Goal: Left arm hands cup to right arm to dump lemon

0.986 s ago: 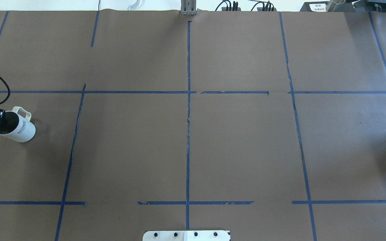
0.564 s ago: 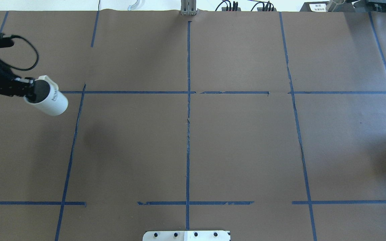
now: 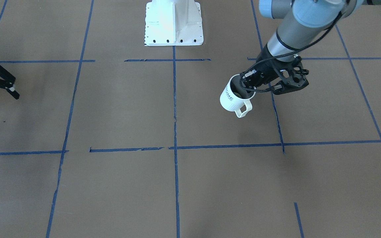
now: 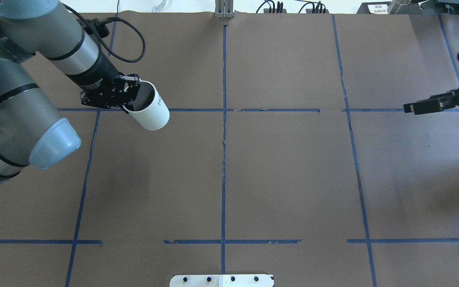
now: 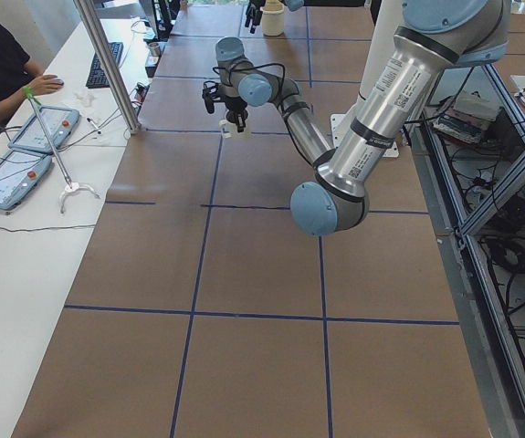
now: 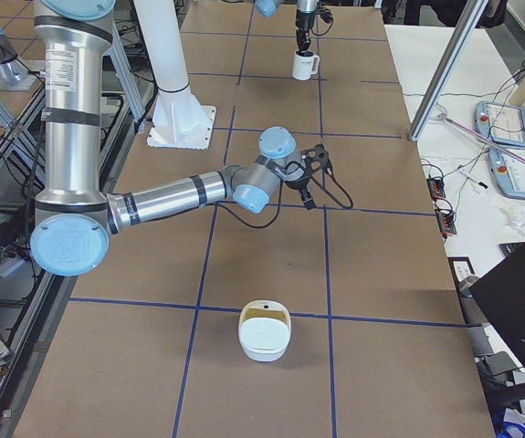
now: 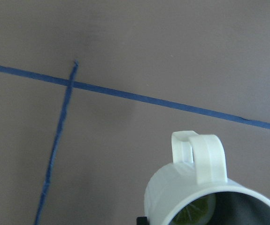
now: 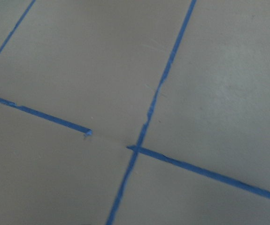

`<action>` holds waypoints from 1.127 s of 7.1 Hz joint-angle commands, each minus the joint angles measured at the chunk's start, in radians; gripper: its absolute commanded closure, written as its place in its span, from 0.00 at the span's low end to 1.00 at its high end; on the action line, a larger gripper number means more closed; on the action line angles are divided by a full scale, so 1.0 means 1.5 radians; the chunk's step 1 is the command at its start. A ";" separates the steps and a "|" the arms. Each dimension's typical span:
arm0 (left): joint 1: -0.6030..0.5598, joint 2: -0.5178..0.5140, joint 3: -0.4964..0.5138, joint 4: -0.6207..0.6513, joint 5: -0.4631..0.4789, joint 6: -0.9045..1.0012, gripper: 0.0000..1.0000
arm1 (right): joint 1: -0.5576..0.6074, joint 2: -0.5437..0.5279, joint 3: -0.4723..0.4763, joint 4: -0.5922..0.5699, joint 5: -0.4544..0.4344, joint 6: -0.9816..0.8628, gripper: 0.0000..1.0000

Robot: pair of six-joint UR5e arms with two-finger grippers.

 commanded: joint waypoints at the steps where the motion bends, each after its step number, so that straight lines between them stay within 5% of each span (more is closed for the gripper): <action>1: 0.030 -0.104 0.072 0.002 0.032 -0.071 1.00 | -0.162 0.037 0.059 0.028 -0.267 0.039 0.00; 3: 0.046 -0.201 0.163 0.056 0.042 -0.072 1.00 | -0.274 0.096 0.060 0.028 -0.414 0.039 0.01; 5: 0.046 -0.282 0.252 0.108 0.042 -0.072 1.00 | -0.437 0.178 0.041 0.022 -0.638 0.034 0.01; 8: 0.051 -0.313 0.276 0.112 0.034 -0.067 1.00 | -0.489 0.291 -0.053 0.023 -0.750 0.031 0.01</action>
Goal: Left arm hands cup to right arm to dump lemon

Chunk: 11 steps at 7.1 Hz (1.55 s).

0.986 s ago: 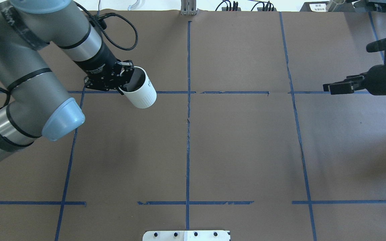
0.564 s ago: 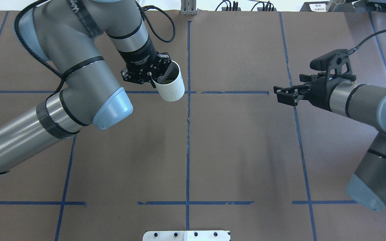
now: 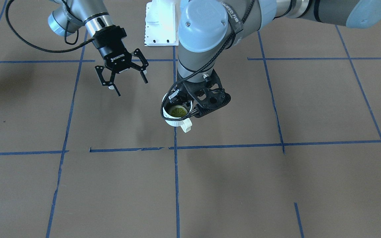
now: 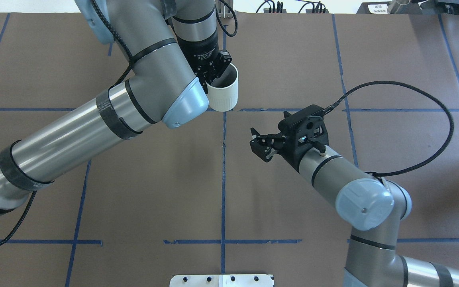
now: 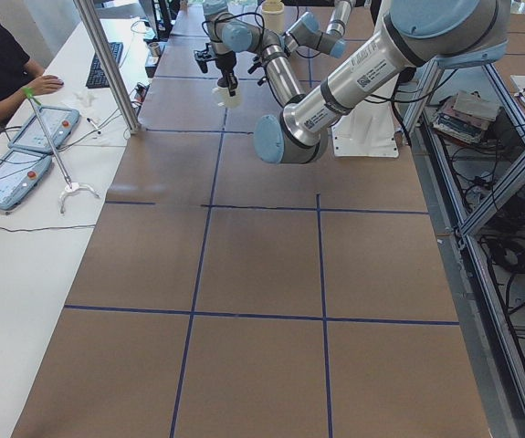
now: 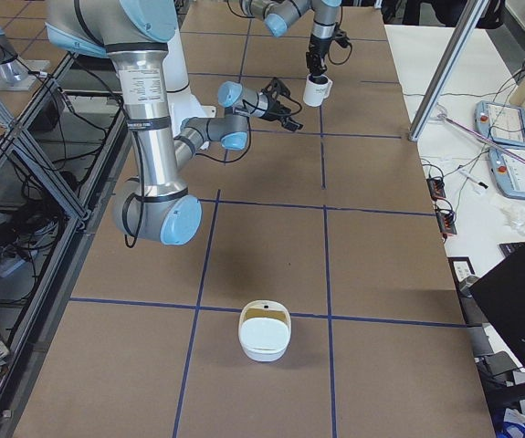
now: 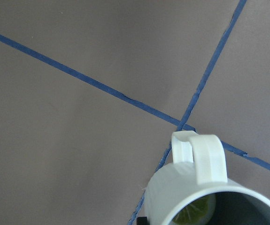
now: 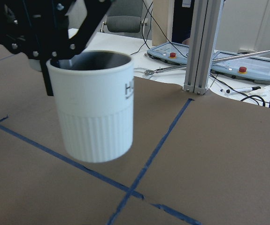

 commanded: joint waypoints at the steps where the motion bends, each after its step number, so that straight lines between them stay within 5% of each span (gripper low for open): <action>1: 0.019 -0.012 -0.002 0.002 -0.005 0.001 1.00 | -0.032 0.047 -0.038 0.003 -0.079 -0.001 0.01; 11: 0.069 -0.013 -0.026 0.004 -0.005 -0.007 0.99 | -0.033 0.063 -0.049 0.001 -0.080 0.000 0.01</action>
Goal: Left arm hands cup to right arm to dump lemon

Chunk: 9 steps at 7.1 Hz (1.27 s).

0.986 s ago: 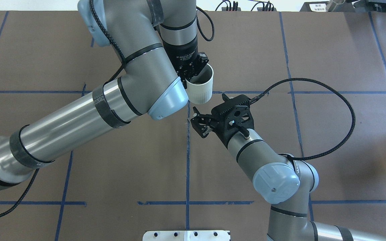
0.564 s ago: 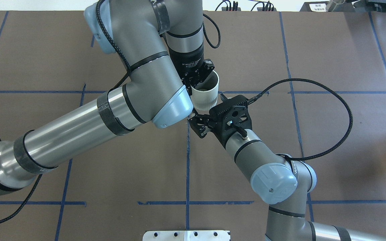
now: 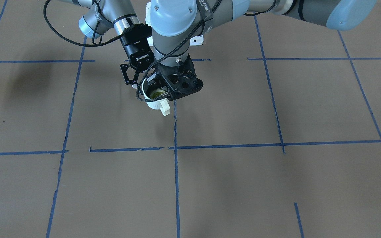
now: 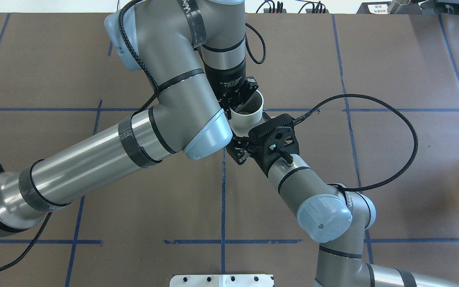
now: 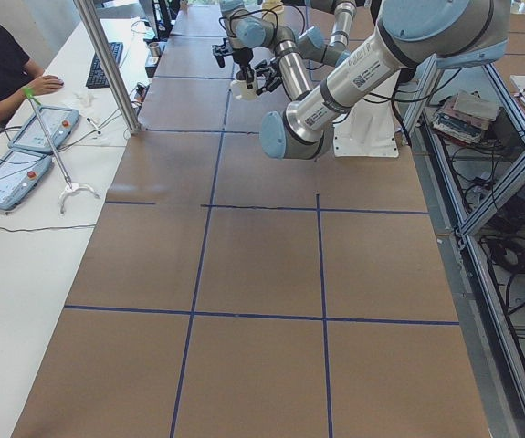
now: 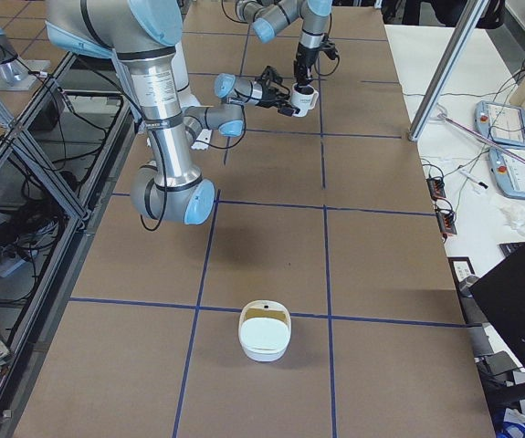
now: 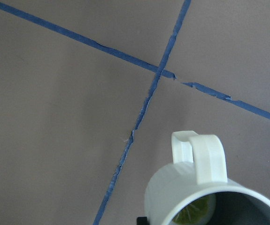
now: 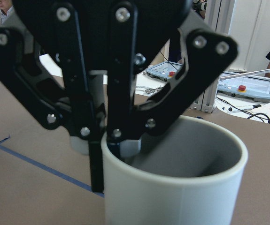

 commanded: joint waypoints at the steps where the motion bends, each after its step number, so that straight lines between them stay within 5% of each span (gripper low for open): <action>1: 0.009 0.002 -0.017 0.001 -0.001 0.000 0.99 | 0.001 0.001 -0.001 0.000 -0.001 0.000 0.01; 3: 0.011 0.005 -0.023 0.002 -0.001 -0.010 0.99 | 0.001 0.001 -0.001 0.000 -0.011 0.000 0.01; 4: 0.014 0.004 -0.023 0.001 -0.001 -0.010 0.98 | 0.001 0.001 -0.003 -0.001 -0.023 0.000 0.10; 5: 0.014 0.004 -0.025 0.001 -0.001 -0.010 0.93 | 0.001 0.001 -0.012 0.001 -0.024 -0.002 0.44; 6: 0.014 0.004 -0.027 0.000 -0.001 -0.010 0.74 | 0.001 0.000 -0.013 -0.001 -0.022 -0.003 0.70; 7: 0.014 0.005 -0.028 -0.001 0.000 -0.010 0.18 | -0.002 0.001 -0.012 -0.001 -0.021 -0.003 0.87; 8: 0.014 0.011 -0.055 0.000 0.001 -0.017 0.00 | -0.005 0.001 -0.010 0.000 -0.022 -0.004 0.96; 9: 0.014 0.030 -0.102 -0.001 0.000 -0.023 0.00 | -0.009 0.000 -0.011 -0.001 -0.024 -0.004 0.96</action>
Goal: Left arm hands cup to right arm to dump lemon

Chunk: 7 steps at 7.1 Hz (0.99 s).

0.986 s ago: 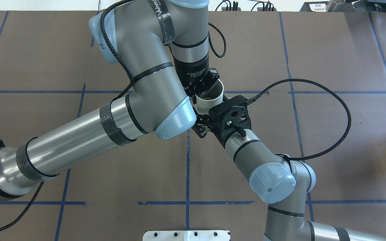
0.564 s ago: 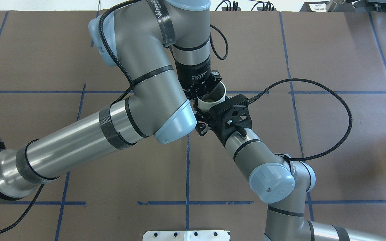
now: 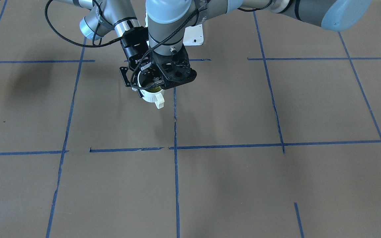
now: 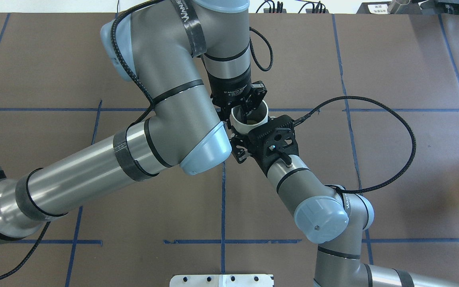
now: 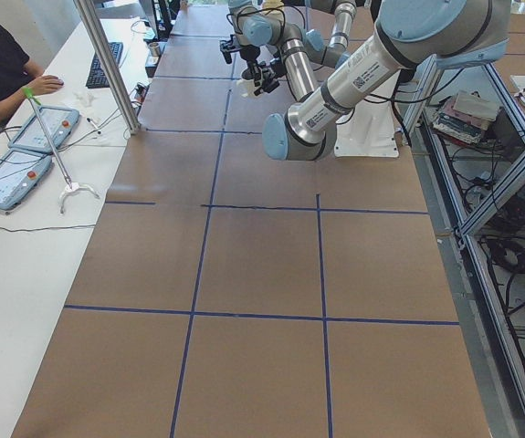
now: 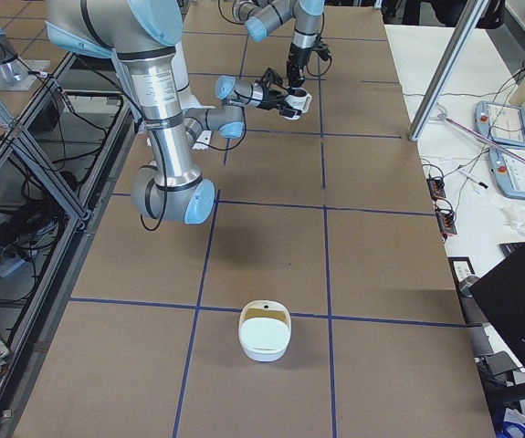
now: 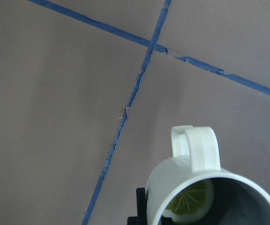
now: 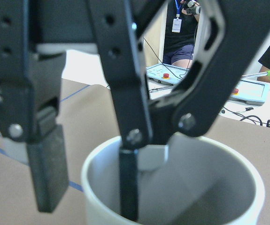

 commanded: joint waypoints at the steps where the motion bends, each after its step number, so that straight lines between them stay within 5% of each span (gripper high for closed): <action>1: -0.005 0.024 -0.073 0.000 0.003 -0.007 0.00 | -0.005 -0.010 0.003 0.003 -0.002 0.000 0.96; 3: -0.033 0.028 -0.081 0.000 0.004 -0.007 0.00 | -0.002 -0.114 0.084 0.010 -0.042 0.009 0.95; 5: -0.039 0.047 -0.081 -0.002 0.006 -0.003 0.00 | 0.007 -0.372 0.267 0.027 -0.043 0.018 0.96; 7: -0.045 0.060 -0.081 -0.004 0.008 0.001 0.00 | 0.036 -0.554 0.263 0.217 -0.051 0.137 1.00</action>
